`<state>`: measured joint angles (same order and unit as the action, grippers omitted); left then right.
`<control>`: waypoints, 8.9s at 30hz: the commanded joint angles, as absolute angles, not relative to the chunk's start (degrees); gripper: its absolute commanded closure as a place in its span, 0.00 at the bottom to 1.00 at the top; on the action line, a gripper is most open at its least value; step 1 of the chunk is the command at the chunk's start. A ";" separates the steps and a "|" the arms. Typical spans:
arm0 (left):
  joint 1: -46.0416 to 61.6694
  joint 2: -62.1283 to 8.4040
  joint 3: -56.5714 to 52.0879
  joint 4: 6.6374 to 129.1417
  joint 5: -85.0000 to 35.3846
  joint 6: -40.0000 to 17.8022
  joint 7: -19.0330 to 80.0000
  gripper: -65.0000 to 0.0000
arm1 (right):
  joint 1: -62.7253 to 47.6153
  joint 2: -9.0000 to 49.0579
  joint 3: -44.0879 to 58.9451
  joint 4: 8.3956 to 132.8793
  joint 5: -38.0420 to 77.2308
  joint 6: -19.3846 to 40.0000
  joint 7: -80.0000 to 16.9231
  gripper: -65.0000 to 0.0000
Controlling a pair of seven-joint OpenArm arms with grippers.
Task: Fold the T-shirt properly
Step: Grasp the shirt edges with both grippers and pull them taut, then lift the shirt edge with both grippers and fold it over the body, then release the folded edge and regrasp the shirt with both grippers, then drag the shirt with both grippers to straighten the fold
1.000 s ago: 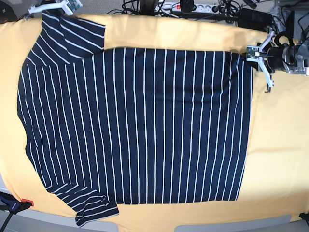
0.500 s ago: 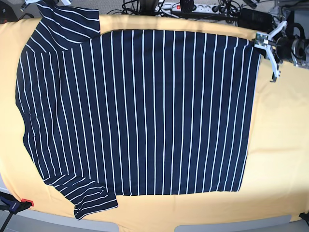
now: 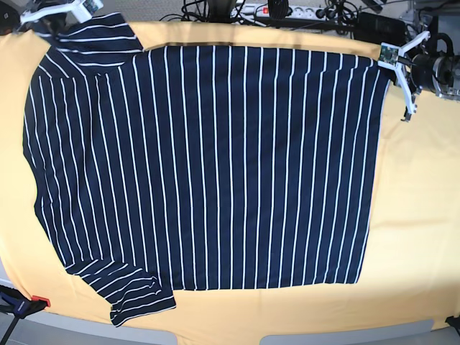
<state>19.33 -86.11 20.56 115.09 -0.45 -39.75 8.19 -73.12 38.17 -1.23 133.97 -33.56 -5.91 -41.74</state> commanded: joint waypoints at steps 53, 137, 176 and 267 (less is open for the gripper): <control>-5.61 -62.24 19.86 98.89 1.23 -22.39 7.20 1.00 | -6.31 41.01 4.12 100.09 13.67 23.18 -25.08 1.00; 0.16 -63.02 19.88 99.09 15.18 -24.75 10.39 0.52 | -26.17 41.89 4.14 113.30 14.98 28.88 -41.67 0.45; 0.12 -63.20 19.86 99.11 11.55 -24.77 10.52 1.00 | -26.17 48.53 4.19 98.39 -0.95 26.22 -39.16 0.45; 10.72 -89.00 19.86 114.56 -7.60 -40.00 9.02 1.00 | -58.81 63.99 25.21 112.88 29.69 40.00 -56.73 1.00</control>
<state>11.00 -88.55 20.56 114.08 -7.20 -39.92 9.32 -58.63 62.96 24.47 112.51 30.57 39.94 -55.66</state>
